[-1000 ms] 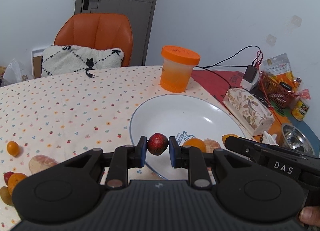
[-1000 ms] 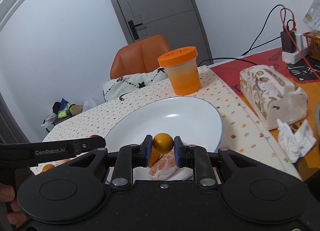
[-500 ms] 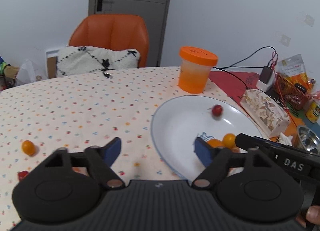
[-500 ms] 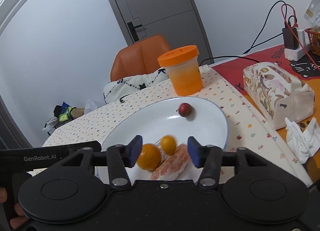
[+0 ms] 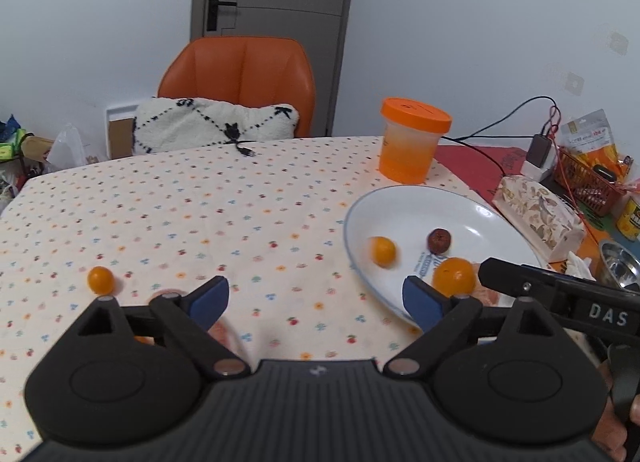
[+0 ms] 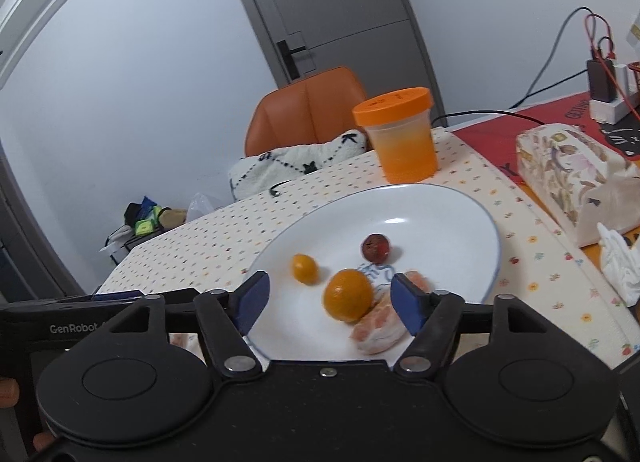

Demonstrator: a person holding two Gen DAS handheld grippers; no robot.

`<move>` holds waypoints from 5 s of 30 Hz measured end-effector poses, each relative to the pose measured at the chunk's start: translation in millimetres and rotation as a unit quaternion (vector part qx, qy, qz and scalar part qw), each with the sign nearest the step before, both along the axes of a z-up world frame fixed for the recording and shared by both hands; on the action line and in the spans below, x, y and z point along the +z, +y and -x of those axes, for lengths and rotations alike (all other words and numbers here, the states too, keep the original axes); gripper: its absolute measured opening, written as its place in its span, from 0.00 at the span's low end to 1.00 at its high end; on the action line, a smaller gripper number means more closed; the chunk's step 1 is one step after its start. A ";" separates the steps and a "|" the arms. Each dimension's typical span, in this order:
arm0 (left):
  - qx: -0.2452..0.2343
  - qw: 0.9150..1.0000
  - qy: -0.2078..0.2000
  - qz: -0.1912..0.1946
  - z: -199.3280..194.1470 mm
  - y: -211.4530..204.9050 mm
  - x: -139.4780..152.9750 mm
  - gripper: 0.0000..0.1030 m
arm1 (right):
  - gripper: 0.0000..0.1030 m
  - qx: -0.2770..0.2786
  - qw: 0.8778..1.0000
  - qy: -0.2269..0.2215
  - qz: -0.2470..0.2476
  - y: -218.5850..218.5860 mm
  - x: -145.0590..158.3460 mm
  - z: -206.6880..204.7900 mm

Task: Organize fruits
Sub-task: 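Withdraw both open grippers from the plate back to the fruit cluster, then close the right gripper on the pomelo segment while the left gripper grasps the kiwi, then carry the pomelo segment and kiwi onto the white plate and open both grippers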

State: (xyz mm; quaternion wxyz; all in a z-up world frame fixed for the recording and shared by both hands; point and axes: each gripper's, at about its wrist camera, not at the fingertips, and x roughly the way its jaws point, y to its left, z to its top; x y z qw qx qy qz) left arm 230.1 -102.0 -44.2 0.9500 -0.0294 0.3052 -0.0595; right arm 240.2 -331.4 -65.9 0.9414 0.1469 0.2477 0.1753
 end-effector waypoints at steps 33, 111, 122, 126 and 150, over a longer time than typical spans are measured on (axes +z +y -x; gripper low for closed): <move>0.096 0.994 0.032 0.040 61.3 98.8 -0.2 1.00 | 1.00 0.079 0.997 -0.009 0.014 56.3 12.7 35.6; 0.074 0.996 0.005 0.057 49.5 144.1 -31.8 0.22 | 0.29 0.158 0.984 0.060 0.053 156.1 -13.0 -9.6; 0.057 0.997 -0.012 0.056 54.6 128.4 -17.1 0.22 | 0.29 0.130 0.990 0.030 0.038 126.9 6.1 4.5; 0.050 0.997 -0.019 0.059 53.4 118.3 -10.0 0.22 | 0.29 0.117 0.992 0.023 0.034 113.3 10.7 7.6; -0.023 0.998 -0.039 0.051 30.9 33.3 10.8 0.22 | 0.29 0.039 0.999 -0.006 0.013 32.1 20.7 20.9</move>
